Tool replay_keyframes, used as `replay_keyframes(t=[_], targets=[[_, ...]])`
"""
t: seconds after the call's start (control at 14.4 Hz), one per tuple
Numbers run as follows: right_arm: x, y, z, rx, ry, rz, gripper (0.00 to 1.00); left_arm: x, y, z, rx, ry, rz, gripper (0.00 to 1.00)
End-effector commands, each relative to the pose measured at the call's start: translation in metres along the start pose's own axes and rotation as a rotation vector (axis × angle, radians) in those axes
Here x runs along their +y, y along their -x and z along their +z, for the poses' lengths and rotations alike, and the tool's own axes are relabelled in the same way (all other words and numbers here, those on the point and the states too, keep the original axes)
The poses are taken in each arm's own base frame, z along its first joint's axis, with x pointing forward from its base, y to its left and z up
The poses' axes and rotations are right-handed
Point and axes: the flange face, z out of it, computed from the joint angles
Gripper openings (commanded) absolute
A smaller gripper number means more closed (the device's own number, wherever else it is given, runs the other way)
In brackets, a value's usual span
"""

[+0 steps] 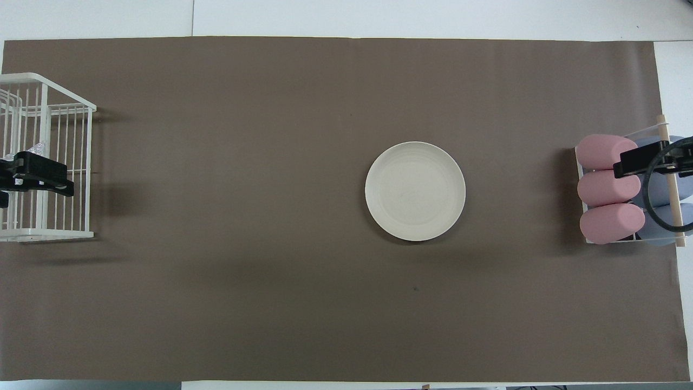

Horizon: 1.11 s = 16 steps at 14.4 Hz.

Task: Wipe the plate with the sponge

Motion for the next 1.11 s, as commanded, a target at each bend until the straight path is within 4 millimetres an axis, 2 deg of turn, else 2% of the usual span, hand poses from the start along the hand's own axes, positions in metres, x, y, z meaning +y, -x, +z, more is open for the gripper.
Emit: replay_keyframes(t=[0.0, 0.42, 0.62, 0.76, 0.9, 1.04], targets=[[-0.003, -0.003, -0.002, 0.001, 0.001, 0.017, 1.0, -0.001, 0.0, -0.006, 0.019, -0.014, 0.004, 1.0], [-0.004, -0.003, -0.002, 0.0, 0.0, 0.018, 1.0, -0.012, -0.004, -0.006, 0.045, 0.013, -0.06, 1.0], [-0.004, -0.003, -0.002, 0.0, 0.0, 0.018, 1.0, -0.007, -0.003, -0.001, 0.063, 0.002, -0.109, 1.0], [-0.003, -0.003, -0.002, 0.0, 0.001, 0.021, 1.0, -0.009, -0.002, 0.009, 0.057, -0.06, -0.104, 1.0], [-0.003, -0.003, -0.002, 0.002, 0.001, 0.067, 1.0, -0.009, -0.012, 0.023, 0.045, -0.137, -0.096, 1.0], [-0.004, -0.003, -0.001, -0.005, 0.001, 0.144, 1.0, 0.015, -0.031, 0.048, 0.051, -0.281, -0.032, 1.0]])
